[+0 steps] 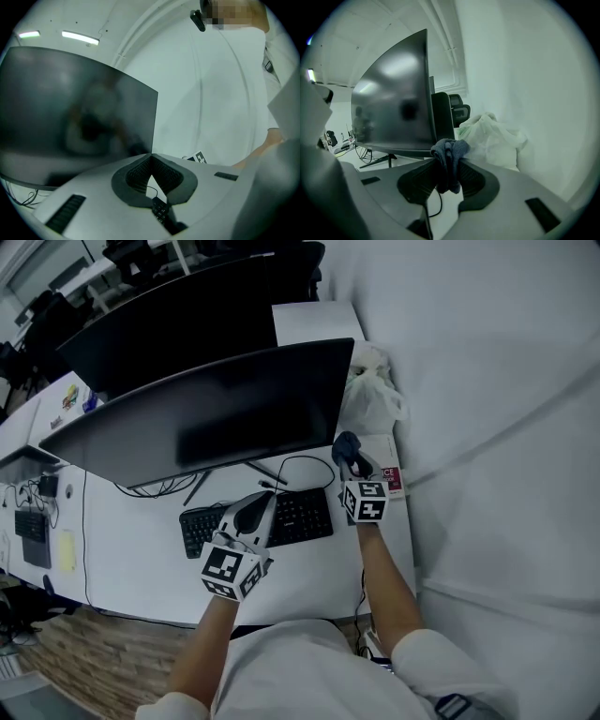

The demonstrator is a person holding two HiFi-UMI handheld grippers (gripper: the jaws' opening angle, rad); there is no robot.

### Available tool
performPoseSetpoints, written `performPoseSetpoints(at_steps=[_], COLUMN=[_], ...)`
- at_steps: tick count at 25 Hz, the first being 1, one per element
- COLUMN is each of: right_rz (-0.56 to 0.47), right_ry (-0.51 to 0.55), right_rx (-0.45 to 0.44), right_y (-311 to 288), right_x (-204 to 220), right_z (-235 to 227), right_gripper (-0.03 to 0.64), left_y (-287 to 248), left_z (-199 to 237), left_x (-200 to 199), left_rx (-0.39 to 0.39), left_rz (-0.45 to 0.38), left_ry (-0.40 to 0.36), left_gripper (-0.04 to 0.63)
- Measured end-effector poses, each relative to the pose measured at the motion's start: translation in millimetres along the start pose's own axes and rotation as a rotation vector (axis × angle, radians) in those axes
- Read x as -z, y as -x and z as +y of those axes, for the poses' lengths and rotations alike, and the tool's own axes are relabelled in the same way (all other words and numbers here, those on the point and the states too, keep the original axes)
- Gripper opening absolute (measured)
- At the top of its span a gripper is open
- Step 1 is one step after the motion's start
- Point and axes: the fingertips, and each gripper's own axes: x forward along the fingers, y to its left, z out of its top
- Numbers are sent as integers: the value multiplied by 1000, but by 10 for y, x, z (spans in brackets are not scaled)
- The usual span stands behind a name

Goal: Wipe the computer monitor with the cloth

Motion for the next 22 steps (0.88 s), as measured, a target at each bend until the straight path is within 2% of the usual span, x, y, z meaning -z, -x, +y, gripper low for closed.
performPoseSetpoints(at_steps=[3, 7, 9, 18, 22], right_rz=[-36, -100, -128, -245, -299], right_ry=[-85, -322, -391, -547, -579], right_rx=[-14, -23, -39, -137, -183], right_y=[-51, -73, -91, -6, 79], right_x=[-33, -52, -82, -387, -632], right_z=[-44, -160, -161, -96, -62], right_gripper=[120, 120, 120, 120, 120], left_y=[-16, -34, -44, -53, -45], left_z=[3, -9, -20, -81, -122], left_x=[12, 21, 21, -47, -109], left_rx=[-12, -18, -17, -14, -8], left_rz=[6, 16, 18, 7, -10], left_ry=[4, 5, 3, -13, -8], left_gripper=[6, 6, 6, 6, 6])
